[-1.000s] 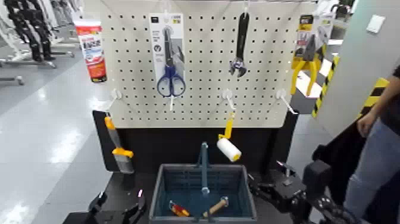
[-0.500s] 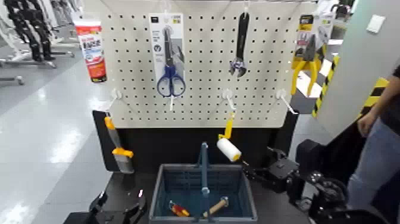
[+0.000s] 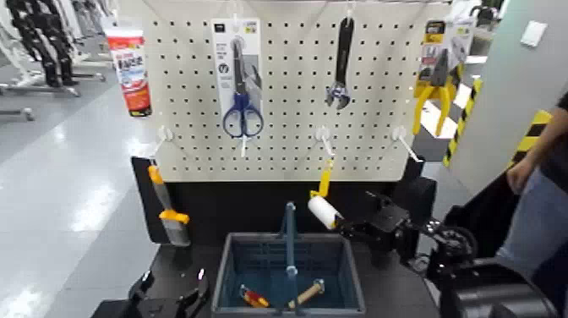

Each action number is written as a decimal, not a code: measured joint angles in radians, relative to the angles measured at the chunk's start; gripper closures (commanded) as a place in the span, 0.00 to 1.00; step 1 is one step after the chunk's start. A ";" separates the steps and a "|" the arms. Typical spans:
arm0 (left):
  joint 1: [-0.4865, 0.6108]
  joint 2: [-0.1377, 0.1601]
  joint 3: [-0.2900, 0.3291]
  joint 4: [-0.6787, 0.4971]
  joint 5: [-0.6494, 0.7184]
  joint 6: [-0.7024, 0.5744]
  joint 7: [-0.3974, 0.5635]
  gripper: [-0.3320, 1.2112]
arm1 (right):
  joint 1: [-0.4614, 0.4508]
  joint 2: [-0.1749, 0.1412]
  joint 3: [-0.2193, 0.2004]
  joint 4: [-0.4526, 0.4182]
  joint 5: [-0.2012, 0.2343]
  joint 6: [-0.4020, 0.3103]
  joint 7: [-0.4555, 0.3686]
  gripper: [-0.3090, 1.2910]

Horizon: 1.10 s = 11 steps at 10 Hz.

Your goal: Put the yellow roller into the crate.

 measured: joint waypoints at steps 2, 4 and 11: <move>-0.002 0.000 -0.002 0.003 0.001 0.000 -0.001 0.28 | -0.050 -0.005 0.030 0.057 -0.007 -0.024 0.006 0.28; -0.004 0.000 -0.003 0.003 0.001 -0.001 -0.002 0.29 | -0.116 -0.007 0.062 0.131 -0.009 -0.055 0.024 0.28; -0.005 0.000 -0.003 0.003 0.002 -0.002 -0.002 0.29 | -0.251 0.011 0.128 0.322 -0.054 -0.143 0.078 0.49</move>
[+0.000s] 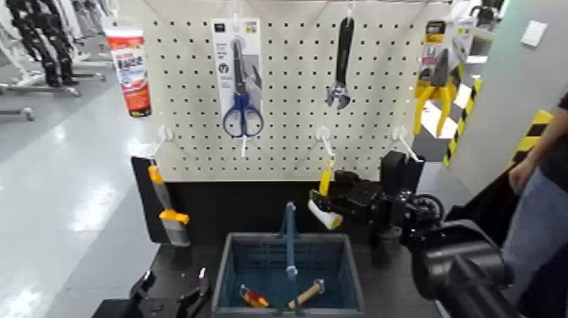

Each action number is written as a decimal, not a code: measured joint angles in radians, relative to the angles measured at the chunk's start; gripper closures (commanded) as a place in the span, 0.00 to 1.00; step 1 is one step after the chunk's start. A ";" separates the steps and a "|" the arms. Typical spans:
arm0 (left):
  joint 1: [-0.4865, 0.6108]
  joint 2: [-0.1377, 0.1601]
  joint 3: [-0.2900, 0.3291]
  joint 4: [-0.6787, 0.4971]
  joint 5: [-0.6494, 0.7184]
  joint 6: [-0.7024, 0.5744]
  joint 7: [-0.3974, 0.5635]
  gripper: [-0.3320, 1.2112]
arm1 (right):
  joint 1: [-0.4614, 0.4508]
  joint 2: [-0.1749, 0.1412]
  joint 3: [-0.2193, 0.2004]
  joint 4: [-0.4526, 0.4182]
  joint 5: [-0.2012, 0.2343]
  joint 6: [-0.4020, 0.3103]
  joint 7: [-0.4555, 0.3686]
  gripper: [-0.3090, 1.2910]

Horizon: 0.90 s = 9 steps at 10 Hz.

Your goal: Put the yellow roller into the crate.

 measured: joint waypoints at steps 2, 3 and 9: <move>0.000 0.000 0.000 0.000 0.000 0.000 0.000 0.29 | -0.004 -0.001 0.002 0.003 -0.017 -0.011 0.005 0.79; 0.000 0.000 0.000 0.000 0.001 -0.001 0.000 0.28 | -0.004 -0.001 0.002 -0.001 -0.030 -0.012 0.007 0.89; 0.000 0.000 0.000 0.000 0.002 -0.001 0.000 0.28 | 0.007 -0.003 0.011 -0.022 -0.060 0.018 0.006 0.97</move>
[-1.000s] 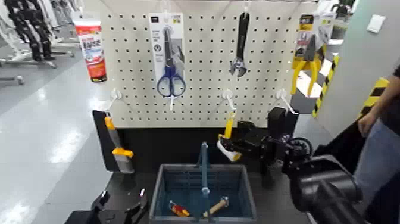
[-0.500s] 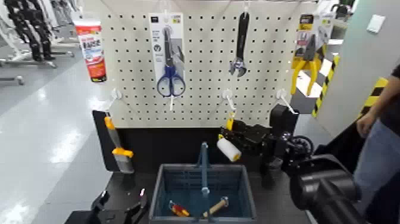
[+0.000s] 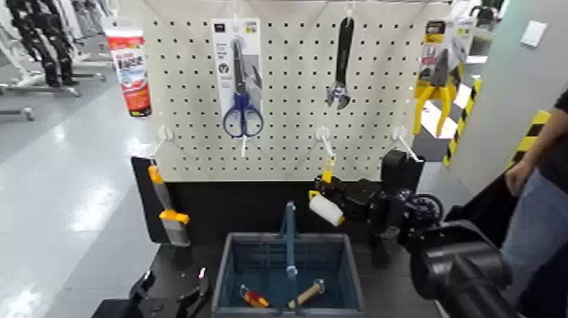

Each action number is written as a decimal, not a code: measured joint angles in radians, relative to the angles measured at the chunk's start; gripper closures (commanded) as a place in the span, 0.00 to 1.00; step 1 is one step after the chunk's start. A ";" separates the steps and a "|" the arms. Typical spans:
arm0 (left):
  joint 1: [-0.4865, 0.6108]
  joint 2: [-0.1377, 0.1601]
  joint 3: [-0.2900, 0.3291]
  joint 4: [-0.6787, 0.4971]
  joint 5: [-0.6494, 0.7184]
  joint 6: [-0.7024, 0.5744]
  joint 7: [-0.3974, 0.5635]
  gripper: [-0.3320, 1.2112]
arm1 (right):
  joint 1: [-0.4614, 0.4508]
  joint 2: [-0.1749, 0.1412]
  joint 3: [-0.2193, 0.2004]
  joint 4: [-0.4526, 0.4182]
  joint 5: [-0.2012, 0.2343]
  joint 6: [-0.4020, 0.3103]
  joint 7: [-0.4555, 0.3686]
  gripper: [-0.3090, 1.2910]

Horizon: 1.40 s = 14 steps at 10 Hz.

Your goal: Put the yellow roller into the crate.

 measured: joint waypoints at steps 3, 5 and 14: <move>0.000 0.000 0.001 0.000 0.000 0.000 0.000 0.29 | 0.006 -0.001 -0.008 -0.014 -0.009 -0.004 0.003 0.97; 0.001 0.000 0.001 0.000 0.000 -0.001 0.000 0.29 | 0.017 -0.001 -0.015 -0.037 -0.012 0.002 0.006 0.97; -0.001 0.000 0.000 0.004 0.000 0.002 0.000 0.29 | 0.131 0.004 -0.059 -0.239 -0.039 0.083 0.030 0.97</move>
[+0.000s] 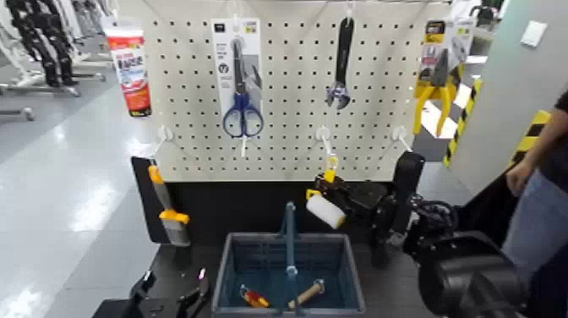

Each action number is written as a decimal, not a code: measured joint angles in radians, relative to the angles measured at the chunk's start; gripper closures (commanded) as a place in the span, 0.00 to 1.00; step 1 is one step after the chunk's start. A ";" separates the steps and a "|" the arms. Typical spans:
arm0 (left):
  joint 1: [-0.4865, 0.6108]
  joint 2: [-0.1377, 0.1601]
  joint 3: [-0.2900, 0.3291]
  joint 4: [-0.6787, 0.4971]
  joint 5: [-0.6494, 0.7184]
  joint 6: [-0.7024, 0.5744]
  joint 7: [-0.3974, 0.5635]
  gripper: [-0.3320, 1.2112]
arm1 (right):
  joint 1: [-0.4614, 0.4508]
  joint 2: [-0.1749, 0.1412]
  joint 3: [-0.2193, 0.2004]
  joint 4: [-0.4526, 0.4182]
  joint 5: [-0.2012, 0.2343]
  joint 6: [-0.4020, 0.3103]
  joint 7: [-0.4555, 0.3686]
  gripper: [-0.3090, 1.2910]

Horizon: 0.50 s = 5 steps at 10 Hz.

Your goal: Put the yellow roller into the crate.

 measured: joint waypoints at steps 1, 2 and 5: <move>-0.002 0.001 -0.001 0.001 0.000 0.001 0.000 0.28 | 0.019 0.001 -0.010 -0.031 -0.002 0.009 0.000 0.97; -0.003 0.001 -0.002 0.003 0.000 0.001 0.000 0.29 | 0.038 0.001 -0.020 -0.062 -0.005 0.021 0.000 0.97; -0.006 0.003 -0.005 0.005 0.000 0.001 0.000 0.29 | 0.090 -0.003 -0.048 -0.160 -0.015 0.061 -0.004 0.97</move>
